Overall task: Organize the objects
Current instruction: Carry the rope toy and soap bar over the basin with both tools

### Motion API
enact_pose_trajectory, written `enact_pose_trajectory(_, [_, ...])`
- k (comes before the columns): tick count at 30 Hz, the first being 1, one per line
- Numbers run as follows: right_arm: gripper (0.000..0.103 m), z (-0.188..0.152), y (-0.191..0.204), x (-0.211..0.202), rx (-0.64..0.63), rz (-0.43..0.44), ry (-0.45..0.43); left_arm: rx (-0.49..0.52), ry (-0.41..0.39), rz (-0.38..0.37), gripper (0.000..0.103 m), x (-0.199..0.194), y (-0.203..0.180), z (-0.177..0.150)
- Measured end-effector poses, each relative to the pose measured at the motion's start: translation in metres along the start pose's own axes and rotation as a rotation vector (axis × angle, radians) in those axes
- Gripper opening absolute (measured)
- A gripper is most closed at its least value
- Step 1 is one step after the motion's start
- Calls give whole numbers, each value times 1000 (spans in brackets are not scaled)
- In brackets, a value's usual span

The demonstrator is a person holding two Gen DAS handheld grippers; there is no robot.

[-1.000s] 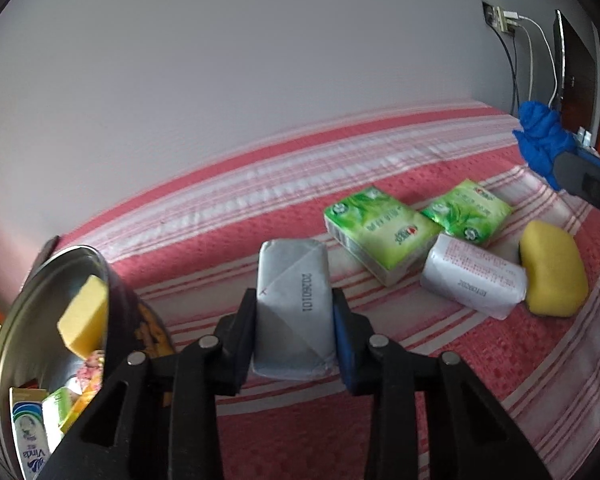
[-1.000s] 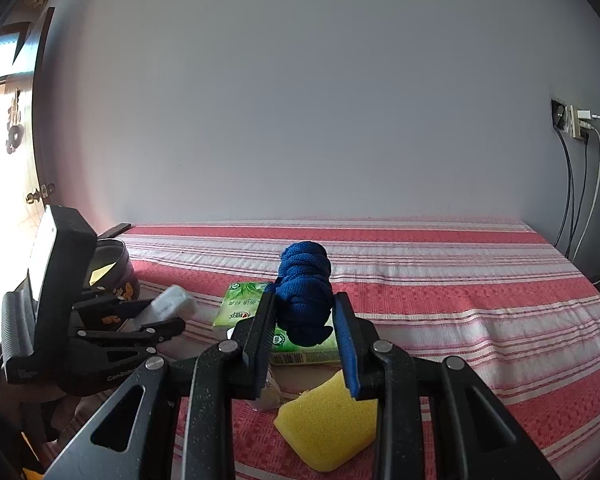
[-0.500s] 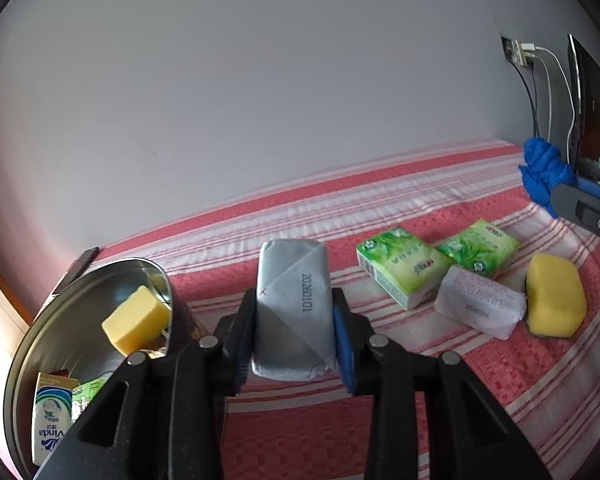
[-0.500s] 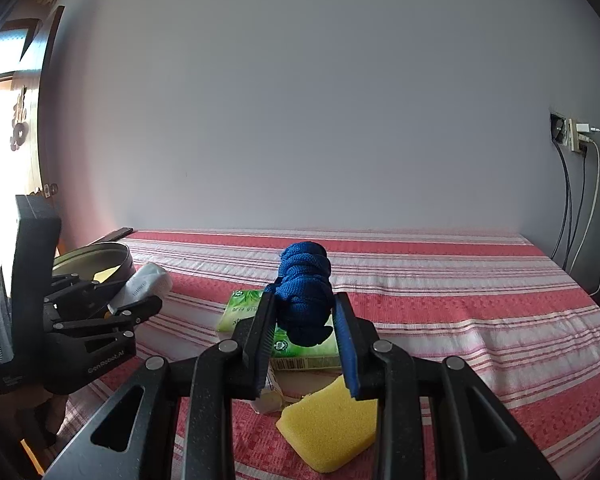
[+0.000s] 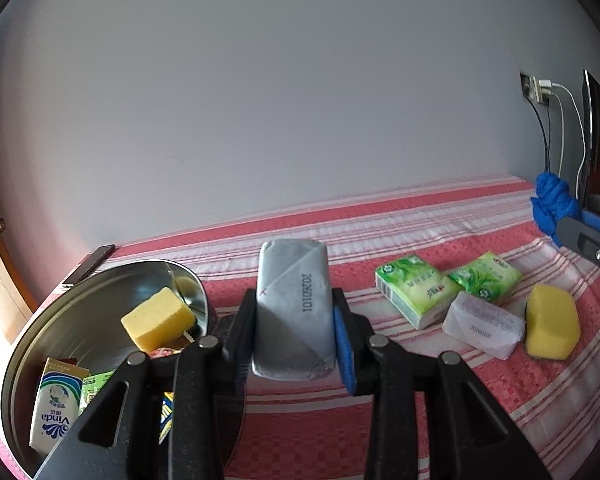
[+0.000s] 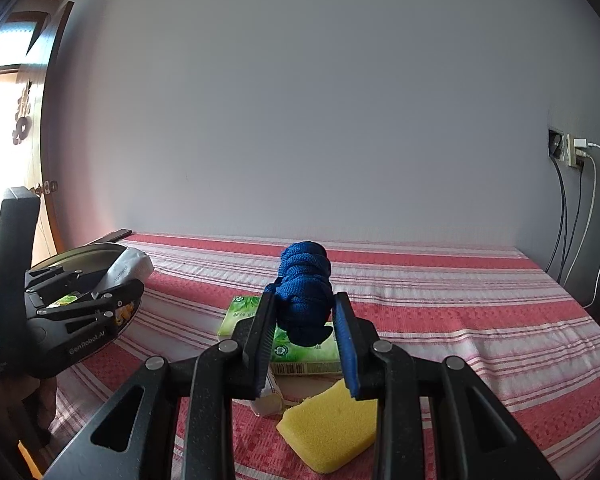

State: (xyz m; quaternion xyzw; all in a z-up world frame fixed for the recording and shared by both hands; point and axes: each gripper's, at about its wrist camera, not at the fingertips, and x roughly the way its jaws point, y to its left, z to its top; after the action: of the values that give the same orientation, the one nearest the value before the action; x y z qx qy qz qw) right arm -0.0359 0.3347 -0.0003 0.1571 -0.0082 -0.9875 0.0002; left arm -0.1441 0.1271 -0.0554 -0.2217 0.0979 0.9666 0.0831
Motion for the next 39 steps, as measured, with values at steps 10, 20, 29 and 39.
enact_pose_trajectory(10, [31,-1,1,-6,-18,-13,-37,-37,-54,3,34,-12,6,-2])
enact_pose_trajectory(20, [31,-1,2,-6,-23,-31,-49,-91,-108,3,34,-24,13,-6])
enact_pose_trajectory(29, [31,-4,13,-26,-71,-43,-148,-114,-139,6,34,-30,17,-8])
enact_pose_trajectory(39, [31,-3,10,-27,-77,-47,-148,-168,-165,23,34,-37,27,-11])
